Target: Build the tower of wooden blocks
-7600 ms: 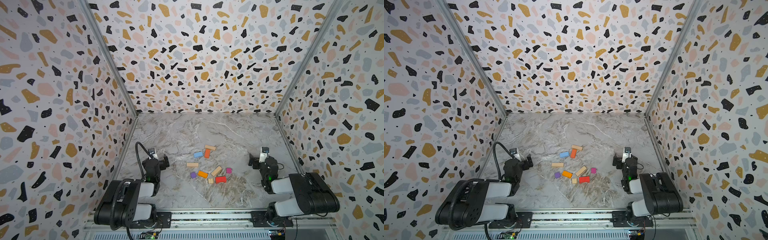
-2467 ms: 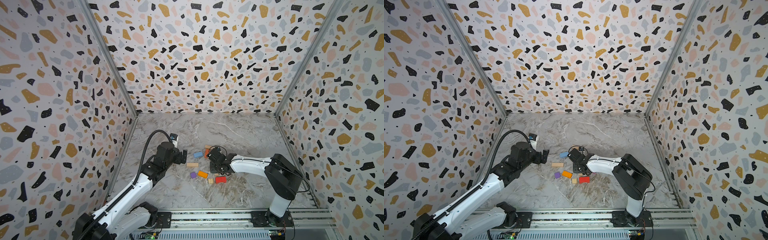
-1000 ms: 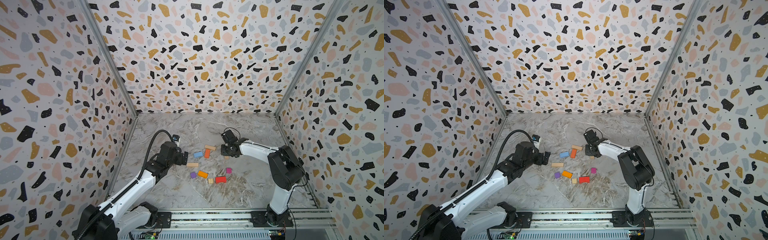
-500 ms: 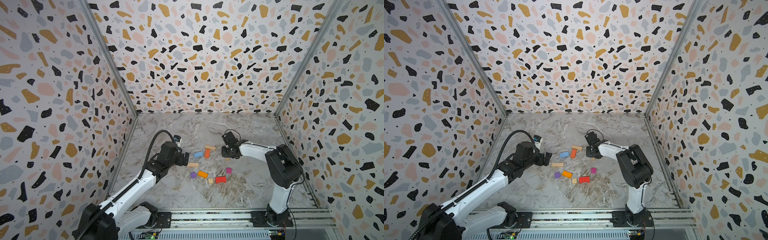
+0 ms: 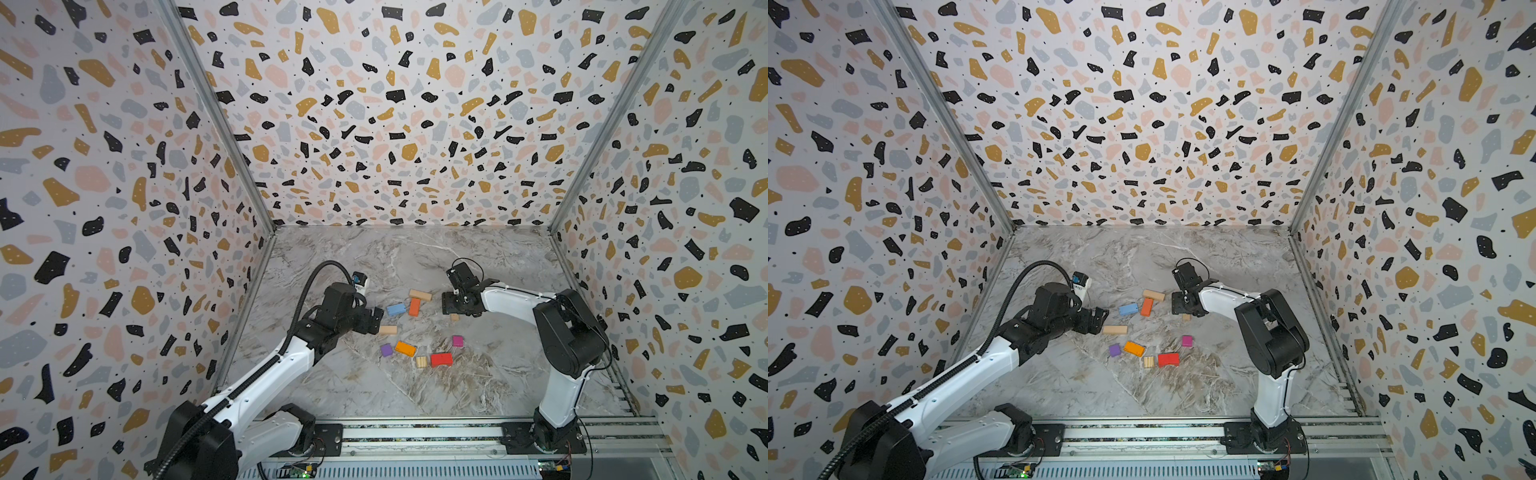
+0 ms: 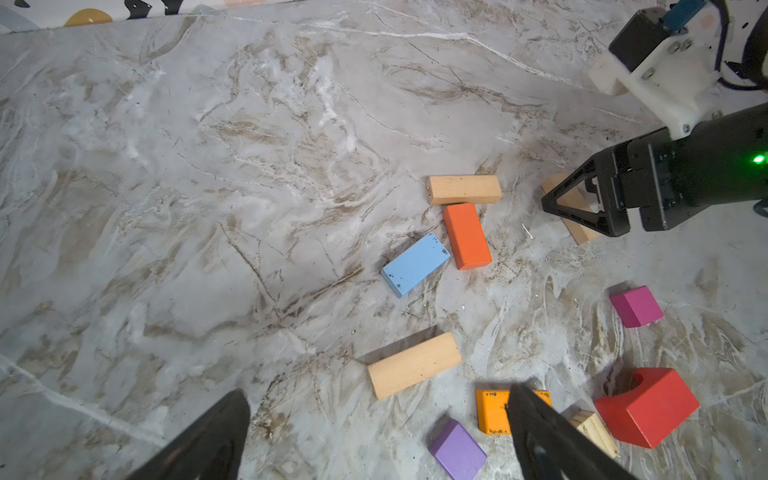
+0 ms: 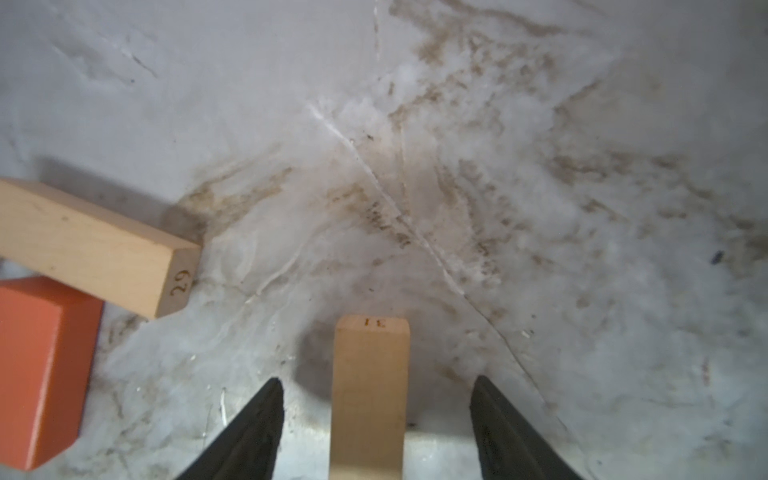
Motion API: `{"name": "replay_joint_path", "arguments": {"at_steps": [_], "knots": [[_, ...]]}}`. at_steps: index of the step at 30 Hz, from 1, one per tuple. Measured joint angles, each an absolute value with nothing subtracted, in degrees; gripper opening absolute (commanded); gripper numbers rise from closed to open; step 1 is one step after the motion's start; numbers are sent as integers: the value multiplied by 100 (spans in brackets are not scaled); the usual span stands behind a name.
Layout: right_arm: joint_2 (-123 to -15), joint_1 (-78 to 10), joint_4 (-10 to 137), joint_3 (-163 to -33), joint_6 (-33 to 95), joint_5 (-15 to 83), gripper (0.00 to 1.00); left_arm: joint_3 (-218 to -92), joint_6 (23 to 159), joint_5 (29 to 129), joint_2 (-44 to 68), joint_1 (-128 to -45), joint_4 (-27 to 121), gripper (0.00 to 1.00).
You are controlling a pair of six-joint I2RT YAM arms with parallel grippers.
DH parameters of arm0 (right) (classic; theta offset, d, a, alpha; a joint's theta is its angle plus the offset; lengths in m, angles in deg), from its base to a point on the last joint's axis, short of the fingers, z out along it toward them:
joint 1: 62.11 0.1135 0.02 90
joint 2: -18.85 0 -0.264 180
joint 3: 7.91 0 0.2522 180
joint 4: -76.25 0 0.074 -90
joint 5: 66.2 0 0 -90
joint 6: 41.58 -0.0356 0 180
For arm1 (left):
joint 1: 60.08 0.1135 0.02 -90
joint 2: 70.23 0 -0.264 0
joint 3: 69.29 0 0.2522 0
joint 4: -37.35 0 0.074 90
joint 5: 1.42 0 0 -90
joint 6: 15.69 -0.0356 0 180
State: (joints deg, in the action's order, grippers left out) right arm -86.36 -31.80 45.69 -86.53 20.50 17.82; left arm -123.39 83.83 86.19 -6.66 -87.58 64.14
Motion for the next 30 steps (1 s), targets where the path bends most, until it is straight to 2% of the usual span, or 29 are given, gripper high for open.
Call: {"name": "replay_joint_path", "arguments": {"at_steps": [3,6,17,30], "knots": [[-8345,-3185,4488,-8651,2113,1883,86,-12352,8309,8529,-471,-8758,6430,89],[-7901,-3185,4442,-8626,2188,2003,89,-12494,8219,8457,-111,-8767,6535,86],[-6417,-3224,4300,-8104,2306,2368,91,-13008,7819,8969,646,-9119,7271,87],[-5582,-3458,4289,-7708,2328,2794,93,-13899,7242,9867,1924,-9777,8008,88]]}}
